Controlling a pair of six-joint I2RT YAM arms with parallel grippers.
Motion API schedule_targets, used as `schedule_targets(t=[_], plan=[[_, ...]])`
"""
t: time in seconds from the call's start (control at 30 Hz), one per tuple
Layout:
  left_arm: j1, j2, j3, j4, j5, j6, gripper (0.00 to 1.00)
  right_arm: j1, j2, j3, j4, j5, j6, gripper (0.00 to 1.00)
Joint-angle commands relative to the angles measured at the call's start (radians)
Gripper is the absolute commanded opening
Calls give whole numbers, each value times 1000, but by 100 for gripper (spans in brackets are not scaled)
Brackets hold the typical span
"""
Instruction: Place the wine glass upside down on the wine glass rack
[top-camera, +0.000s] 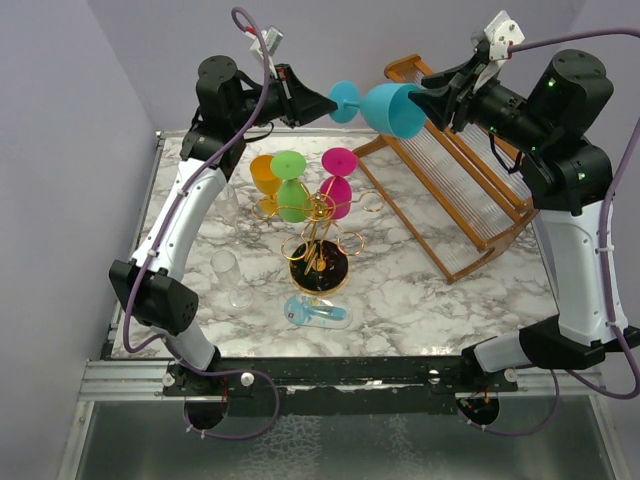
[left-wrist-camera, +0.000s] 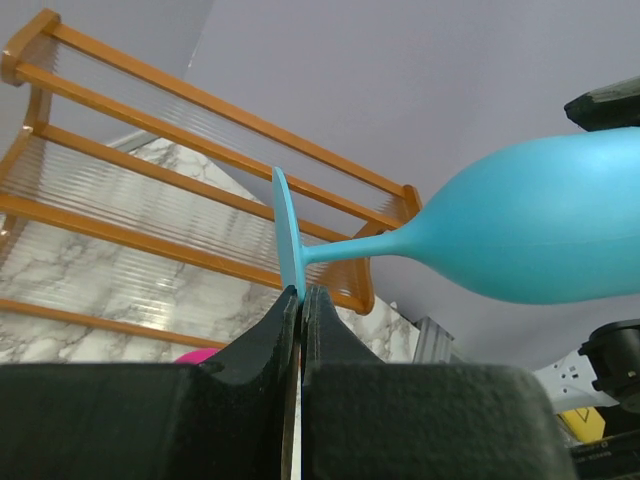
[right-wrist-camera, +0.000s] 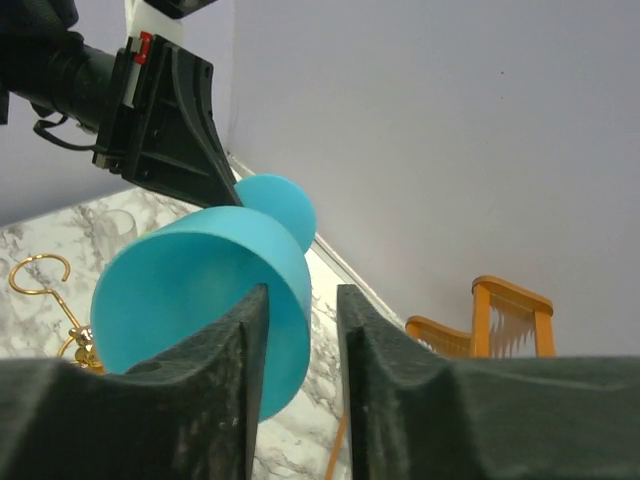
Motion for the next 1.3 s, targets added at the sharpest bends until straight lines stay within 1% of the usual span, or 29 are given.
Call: schedule_targets(t=[0.0,0.07,0.13,0.2,0.27,0.37,0.4,0.5,0.63,0.87,1.03,1.17,1.27], plan=[[50,-48,10,10,-8,42,0,-1,-36,-14,-4,20,-31,42],[71,-62,12,5,-16,57,0,-1,-42,-20,-10,28,-40,50],[90,-76,19,-11,-28,89,0,-1,-49,-27,-14,39,-51,55],[102,-89,40,-67,-58,155,0,-1,-59,-36,-17,54,-63,59],[108,-102,69,-141,-111,256,0,-1,-67,-45,-21,72,-78,61],[108,-125,115,-259,-213,436,0,-1,-80,-62,-23,101,-100,63],[107,-134,129,-293,-249,517,0,-1,-83,-67,-24,110,-110,63],[106,-157,180,-391,-335,677,0,-1,-92,-81,-27,129,-131,64],[107,-185,277,-530,-385,883,0,-1,-95,-104,-27,146,-150,65],[107,-240,395,-725,-571,1132,0,-1,-96,-142,-32,121,-169,67],[107,-285,398,-817,-776,1280,0,-1,-101,-150,-33,121,-173,68],[107,-312,348,-848,-950,1399,0,-1,-104,-153,-35,130,-180,68],[107,-323,289,-876,-1015,1487,0,-1,-105,-154,-34,129,-181,69]])
